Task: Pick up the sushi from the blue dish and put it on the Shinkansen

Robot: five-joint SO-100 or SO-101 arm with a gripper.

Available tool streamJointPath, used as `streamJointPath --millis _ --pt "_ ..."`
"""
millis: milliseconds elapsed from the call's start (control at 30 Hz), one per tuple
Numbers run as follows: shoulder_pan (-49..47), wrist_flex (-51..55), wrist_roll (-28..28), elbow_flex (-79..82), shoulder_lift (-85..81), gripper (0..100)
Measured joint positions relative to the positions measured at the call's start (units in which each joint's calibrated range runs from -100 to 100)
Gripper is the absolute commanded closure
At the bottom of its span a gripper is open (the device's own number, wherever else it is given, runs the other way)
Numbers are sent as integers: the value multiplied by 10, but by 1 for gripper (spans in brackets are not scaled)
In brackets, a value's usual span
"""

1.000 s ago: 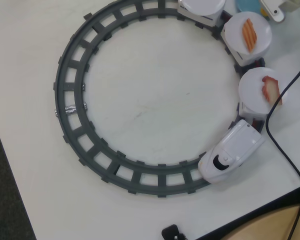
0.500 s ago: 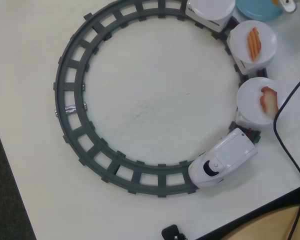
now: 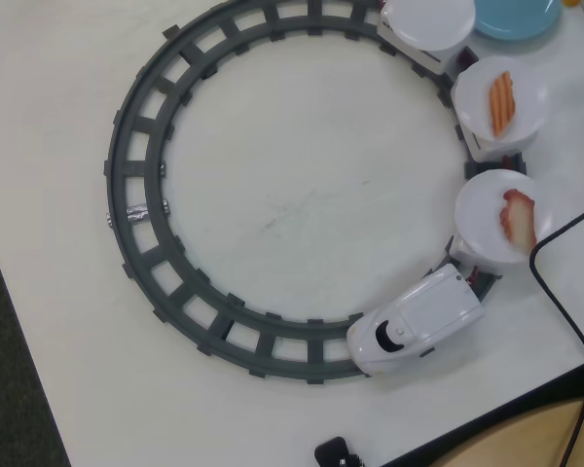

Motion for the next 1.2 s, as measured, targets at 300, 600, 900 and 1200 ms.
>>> streamJointPath --millis 300,600,900,1200 --pt "-141 1 0 113 -179 98" --pt "-172 -5 1 114 -150 98" --pt "-176 -60 1 76 31 98" --pt "-176 -60 1 -23 135 98"
